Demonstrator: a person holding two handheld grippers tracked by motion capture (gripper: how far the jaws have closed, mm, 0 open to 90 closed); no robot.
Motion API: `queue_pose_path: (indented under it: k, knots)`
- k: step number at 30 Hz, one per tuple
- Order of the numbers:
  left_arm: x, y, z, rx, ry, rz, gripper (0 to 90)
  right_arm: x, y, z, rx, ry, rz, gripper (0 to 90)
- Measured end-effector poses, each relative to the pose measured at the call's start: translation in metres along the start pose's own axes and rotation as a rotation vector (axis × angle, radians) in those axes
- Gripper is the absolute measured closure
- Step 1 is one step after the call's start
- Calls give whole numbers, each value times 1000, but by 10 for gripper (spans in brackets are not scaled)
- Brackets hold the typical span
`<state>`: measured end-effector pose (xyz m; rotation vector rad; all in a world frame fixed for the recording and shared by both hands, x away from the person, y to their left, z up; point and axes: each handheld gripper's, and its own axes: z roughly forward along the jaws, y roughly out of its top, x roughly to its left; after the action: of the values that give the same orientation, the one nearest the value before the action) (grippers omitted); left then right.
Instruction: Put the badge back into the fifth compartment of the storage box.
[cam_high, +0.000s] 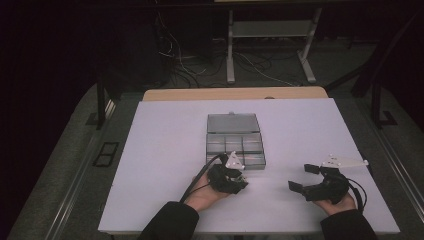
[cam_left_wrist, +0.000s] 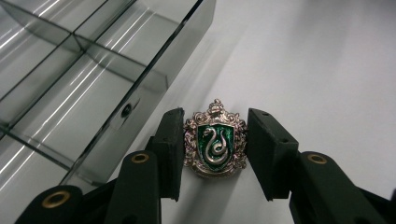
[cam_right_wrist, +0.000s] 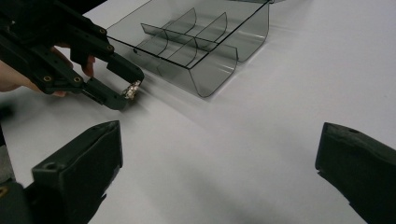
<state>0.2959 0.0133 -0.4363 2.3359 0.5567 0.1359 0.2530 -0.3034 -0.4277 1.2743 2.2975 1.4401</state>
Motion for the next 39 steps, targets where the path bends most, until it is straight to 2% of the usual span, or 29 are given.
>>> queue_pose_path:
  k: [5,9,18,39]
  knots:
    - [1,5,-7,-5,-19,11,569,0,0,0,0,1,0,5]
    - [2,7,-11,-16,-47,0,569,0,0,0,1,1,3,5]
    - [8,17,-25,-38,-67,2,569,0,0,0,2,0,1,5]
    - [31,31,-50,-103,-36,-33,569,0,-1,1,9,5,-6,5]
